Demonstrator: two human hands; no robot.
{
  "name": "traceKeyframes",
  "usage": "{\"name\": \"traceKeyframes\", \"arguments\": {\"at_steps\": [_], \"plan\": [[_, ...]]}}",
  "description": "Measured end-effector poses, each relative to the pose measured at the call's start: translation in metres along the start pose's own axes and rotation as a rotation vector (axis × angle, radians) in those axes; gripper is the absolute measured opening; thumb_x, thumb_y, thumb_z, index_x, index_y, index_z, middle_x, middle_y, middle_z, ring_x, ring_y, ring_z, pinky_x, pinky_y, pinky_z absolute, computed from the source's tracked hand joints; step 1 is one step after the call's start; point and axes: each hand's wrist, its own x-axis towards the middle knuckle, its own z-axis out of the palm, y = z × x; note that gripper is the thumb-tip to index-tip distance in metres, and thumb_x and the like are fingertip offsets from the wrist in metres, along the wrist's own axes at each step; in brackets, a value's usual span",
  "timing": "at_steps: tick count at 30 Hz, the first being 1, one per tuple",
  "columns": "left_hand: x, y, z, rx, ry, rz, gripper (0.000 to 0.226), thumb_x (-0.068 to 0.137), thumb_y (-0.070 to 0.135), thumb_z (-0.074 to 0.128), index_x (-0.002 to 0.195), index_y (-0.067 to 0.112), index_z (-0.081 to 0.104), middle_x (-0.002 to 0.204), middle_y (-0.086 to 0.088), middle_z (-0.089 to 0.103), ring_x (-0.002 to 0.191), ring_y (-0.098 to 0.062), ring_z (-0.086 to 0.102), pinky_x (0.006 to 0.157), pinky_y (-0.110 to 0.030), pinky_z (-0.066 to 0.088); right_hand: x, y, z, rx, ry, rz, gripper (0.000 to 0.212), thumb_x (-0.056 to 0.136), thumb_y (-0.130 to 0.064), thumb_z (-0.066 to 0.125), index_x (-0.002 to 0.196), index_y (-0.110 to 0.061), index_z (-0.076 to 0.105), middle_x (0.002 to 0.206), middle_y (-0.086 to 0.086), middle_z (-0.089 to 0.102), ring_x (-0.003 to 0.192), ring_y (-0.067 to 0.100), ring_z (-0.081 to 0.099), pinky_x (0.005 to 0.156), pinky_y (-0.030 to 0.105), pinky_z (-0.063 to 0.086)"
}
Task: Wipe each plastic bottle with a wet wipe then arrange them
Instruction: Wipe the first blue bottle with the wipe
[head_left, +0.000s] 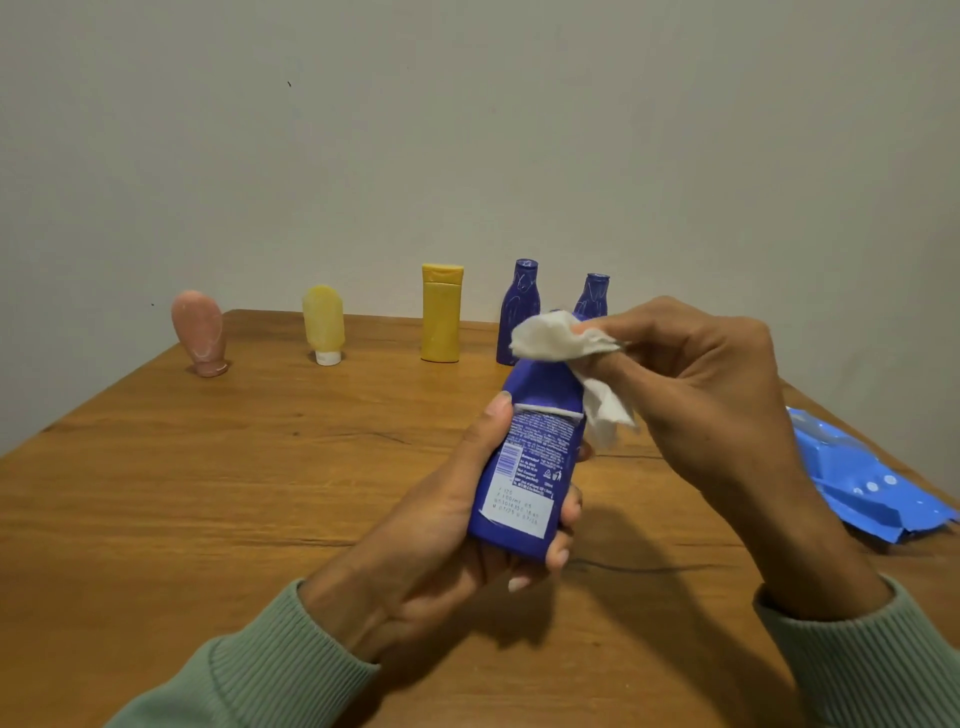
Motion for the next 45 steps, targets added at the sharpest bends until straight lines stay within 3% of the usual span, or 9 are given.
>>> {"name": "traceKeyframes", "arguments": {"at_steps": [2,5,13,17,25,35,40,42,45], "plan": [[0.000,0.000,0.001,-0.017,-0.029,-0.021,0.063,0.091,0.063,0.043,0.116,0.009,0.064,0.081,-0.012,0.061,0.061,-0.020,0.059,0.044,-0.025,0.041,0.001,0.002,0.002,0.045,0.117,0.028,0.015,0.080,-0.022,0.071,0.093,-0.015,0.072,0.088,-0.001,0.071,0.081,0.013,0.067,0.065,0.021,0.055],[0.000,0.000,0.000,-0.049,-0.053,-0.032,0.062,0.093,0.063,0.040,0.112,0.010,0.067,0.080,-0.011,0.061,0.060,-0.019,0.060,0.043,-0.024,0.040,0.001,0.002,0.004,0.129,0.139,0.095,0.011,0.080,-0.019,0.071,0.090,-0.019,0.072,0.084,-0.002,0.072,0.081,0.011,0.068,0.065,0.019,0.054],[0.001,0.003,-0.003,-0.191,-0.048,0.021,0.060,0.094,0.064,0.038,0.105,0.014,0.071,0.080,-0.010,0.061,0.059,-0.019,0.060,0.042,-0.024,0.043,-0.002,-0.001,-0.002,0.287,-0.173,0.299,0.018,0.067,-0.026,0.069,0.084,-0.022,0.071,0.084,-0.003,0.073,0.086,0.015,0.069,0.066,0.027,0.058],[0.004,0.004,0.001,-0.204,0.058,0.064,0.061,0.091,0.064,0.036,0.097,0.014,0.071,0.075,-0.011,0.060,0.055,-0.020,0.058,0.039,-0.025,0.041,-0.004,-0.003,0.000,0.243,-0.296,0.294,0.013,0.067,-0.022,0.070,0.079,-0.020,0.072,0.079,-0.001,0.073,0.079,0.016,0.070,0.064,0.026,0.057],[0.003,0.005,0.005,-0.185,0.132,0.118,0.060,0.091,0.061,0.035,0.107,0.010,0.063,0.078,-0.013,0.060,0.056,-0.022,0.058,0.041,-0.026,0.043,-0.007,0.004,0.015,0.197,-0.058,0.303,0.015,0.077,-0.023,0.070,0.091,-0.018,0.071,0.082,-0.005,0.072,0.078,0.008,0.068,0.057,0.016,0.050],[0.007,0.003,0.003,-0.180,0.237,0.162,0.062,0.092,0.060,0.035,0.107,0.009,0.067,0.080,-0.016,0.064,0.058,-0.023,0.061,0.046,-0.032,0.051,-0.006,0.005,0.011,0.115,-0.209,0.314,0.010,0.075,-0.018,0.074,0.085,-0.017,0.074,0.082,-0.004,0.072,0.080,0.012,0.069,0.069,0.033,0.057],[0.008,0.005,0.002,-0.155,0.275,0.189,0.065,0.093,0.058,0.030,0.081,0.019,0.081,0.089,-0.016,0.071,0.071,-0.026,0.060,0.051,-0.031,0.051,-0.007,0.001,0.011,0.085,-0.412,0.274,0.010,0.076,-0.015,0.073,0.086,-0.016,0.076,0.088,-0.004,0.072,0.086,0.010,0.068,0.074,0.034,0.056],[0.009,0.005,0.002,-0.148,0.290,0.182,0.065,0.092,0.059,0.030,0.080,0.021,0.081,0.094,-0.016,0.072,0.081,-0.029,0.058,0.054,-0.031,0.052,-0.006,0.001,0.009,0.046,-0.481,0.248,0.013,0.077,-0.014,0.072,0.088,-0.018,0.076,0.089,-0.005,0.072,0.088,0.010,0.068,0.078,0.037,0.057],[0.009,0.005,0.002,-0.134,0.275,0.179,0.060,0.091,0.058,0.034,0.085,0.020,0.081,0.091,-0.015,0.072,0.073,-0.026,0.058,0.052,-0.033,0.052,-0.005,0.001,0.006,0.047,-0.483,0.218,0.015,0.078,-0.012,0.071,0.090,-0.020,0.076,0.087,-0.005,0.073,0.086,0.010,0.069,0.078,0.037,0.057]]}}
